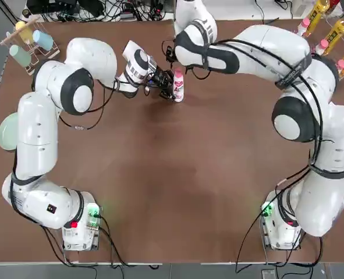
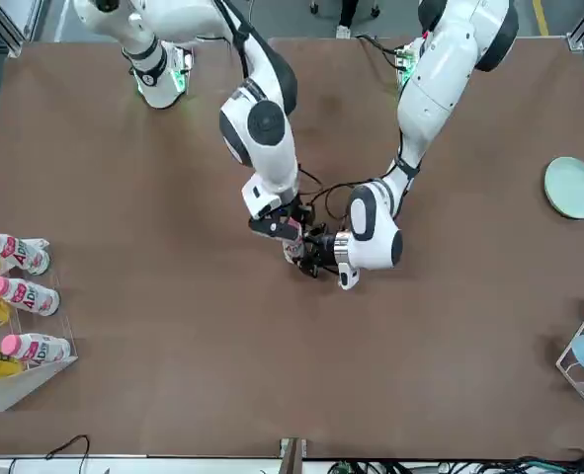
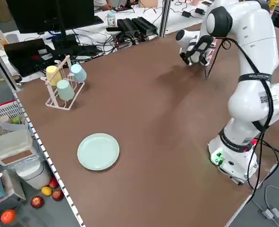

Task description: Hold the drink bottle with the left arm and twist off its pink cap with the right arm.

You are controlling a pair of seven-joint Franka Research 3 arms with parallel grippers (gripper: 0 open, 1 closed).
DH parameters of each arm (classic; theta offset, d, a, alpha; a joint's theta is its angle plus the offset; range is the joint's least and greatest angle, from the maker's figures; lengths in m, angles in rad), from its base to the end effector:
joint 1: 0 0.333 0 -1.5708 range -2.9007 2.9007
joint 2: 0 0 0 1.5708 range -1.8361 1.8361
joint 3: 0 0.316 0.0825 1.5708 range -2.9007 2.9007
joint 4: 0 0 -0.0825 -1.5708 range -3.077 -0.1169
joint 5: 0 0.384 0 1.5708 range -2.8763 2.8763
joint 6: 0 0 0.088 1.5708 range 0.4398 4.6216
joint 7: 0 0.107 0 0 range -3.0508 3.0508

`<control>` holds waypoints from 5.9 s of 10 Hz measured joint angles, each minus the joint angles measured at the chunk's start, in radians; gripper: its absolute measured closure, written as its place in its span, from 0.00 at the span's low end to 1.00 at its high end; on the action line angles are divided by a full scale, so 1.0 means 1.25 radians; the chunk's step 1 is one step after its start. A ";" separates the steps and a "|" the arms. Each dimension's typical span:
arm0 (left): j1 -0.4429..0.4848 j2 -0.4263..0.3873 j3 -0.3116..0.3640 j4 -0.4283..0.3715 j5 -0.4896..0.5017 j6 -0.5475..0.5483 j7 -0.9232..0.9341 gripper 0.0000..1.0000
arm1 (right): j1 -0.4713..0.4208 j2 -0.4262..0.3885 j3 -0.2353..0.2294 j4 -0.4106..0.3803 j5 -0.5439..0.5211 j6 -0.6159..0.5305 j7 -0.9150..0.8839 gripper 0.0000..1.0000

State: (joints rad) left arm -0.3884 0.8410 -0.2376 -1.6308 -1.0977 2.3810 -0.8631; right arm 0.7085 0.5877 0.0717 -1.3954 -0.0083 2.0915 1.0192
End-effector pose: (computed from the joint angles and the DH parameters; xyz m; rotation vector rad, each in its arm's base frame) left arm 0.5561 -0.3916 0.1355 2.0107 1.3722 -0.8669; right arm 0.5248 0.5042 0.3759 -3.0116 0.3776 -0.0661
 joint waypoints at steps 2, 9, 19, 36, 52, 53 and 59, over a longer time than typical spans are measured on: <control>0.000 0.000 0.000 0.000 0.000 0.000 0.000 0.41 | 0.003 0.000 0.000 0.004 -0.010 -0.007 0.000 0.15; 0.000 0.000 0.000 -0.003 0.000 -0.017 0.000 0.41 | 0.013 0.000 0.000 0.008 -0.011 -0.019 0.002 0.37; 0.001 0.000 0.001 -0.003 0.000 -0.023 -0.005 0.41 | 0.018 0.003 0.000 0.006 -0.011 -0.025 0.004 0.40; 0.008 0.000 0.003 -0.005 0.000 -0.045 -0.017 0.45 | 0.022 0.003 -0.002 0.008 -0.015 -0.031 -0.320 0.57; 0.008 0.000 0.003 -0.003 0.014 -0.053 -0.038 0.45 | 0.034 0.003 0.000 0.009 -0.050 -0.031 -0.830 0.57; 0.008 0.000 0.003 -0.003 0.014 -0.053 -0.039 0.45 | 0.034 0.003 0.000 0.009 -0.050 -0.030 -0.832 0.57; 0.008 0.000 0.003 -0.002 0.015 -0.054 -0.049 0.45 | 0.033 0.003 -0.001 0.009 -0.051 -0.029 -0.961 0.57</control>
State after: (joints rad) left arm -0.3784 0.8408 -0.2340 -1.6335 -1.0786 2.3139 -0.9244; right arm 0.7498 0.5908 0.0701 -1.3837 -0.0720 2.0548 -0.1815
